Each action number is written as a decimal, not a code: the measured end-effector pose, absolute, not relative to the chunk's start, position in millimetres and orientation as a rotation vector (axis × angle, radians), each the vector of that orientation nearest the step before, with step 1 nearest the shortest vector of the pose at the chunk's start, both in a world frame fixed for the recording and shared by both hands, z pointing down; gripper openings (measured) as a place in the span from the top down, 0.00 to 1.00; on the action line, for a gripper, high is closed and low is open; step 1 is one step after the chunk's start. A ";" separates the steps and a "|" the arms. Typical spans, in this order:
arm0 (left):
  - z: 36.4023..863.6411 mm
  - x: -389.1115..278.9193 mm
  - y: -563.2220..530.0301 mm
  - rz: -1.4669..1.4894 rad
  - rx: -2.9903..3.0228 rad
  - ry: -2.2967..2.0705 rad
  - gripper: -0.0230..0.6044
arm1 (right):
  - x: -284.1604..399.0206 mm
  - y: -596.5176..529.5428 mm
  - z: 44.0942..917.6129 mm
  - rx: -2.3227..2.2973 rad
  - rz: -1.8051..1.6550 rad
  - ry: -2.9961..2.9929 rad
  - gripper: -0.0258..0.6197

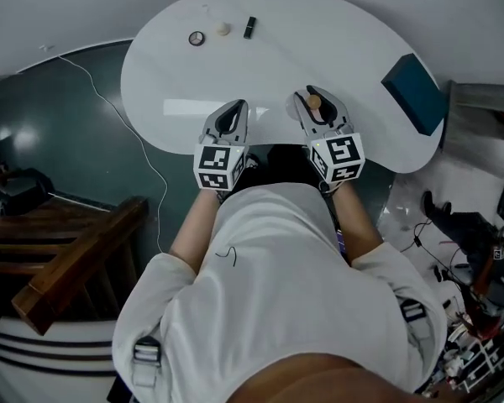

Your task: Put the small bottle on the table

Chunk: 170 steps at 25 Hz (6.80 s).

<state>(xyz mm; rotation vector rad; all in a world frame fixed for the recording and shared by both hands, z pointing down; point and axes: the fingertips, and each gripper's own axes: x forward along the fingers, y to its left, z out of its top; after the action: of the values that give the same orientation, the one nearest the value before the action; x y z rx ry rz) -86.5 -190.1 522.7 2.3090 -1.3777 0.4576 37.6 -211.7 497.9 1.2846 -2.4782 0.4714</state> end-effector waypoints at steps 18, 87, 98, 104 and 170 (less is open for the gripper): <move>579.0 -118.7 -232.5 0.476 2.023 -1.522 0.94 | -1.5 -318.2 566.4 0.965 0.496 -2.477 0.78; 588.9 -141.2 -190.8 0.437 1.940 -1.544 0.94 | -10.0 -296.8 589.5 0.963 0.366 -2.417 0.67; 590.8 -111.8 -207.0 0.459 2.083 -1.392 0.94 | 46.6 -252.7 583.3 1.168 0.428 -2.312 0.73; 594.2 -94.1 -208.3 0.484 2.132 -1.320 0.94 | 72.0 -231.8 585.2 1.251 0.442 -2.260 0.81; 353.5 -57.5 -231.9 0.084 2.605 -1.514 0.94 | 86.6 -237.3 345.8 1.623 0.009 -2.489 0.96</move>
<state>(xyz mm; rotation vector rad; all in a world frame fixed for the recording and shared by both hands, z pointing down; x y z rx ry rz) -57.5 -231.9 353.5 2.6055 -1.5140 0.0842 86.6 -237.3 345.8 1.6226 -2.4888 0.0091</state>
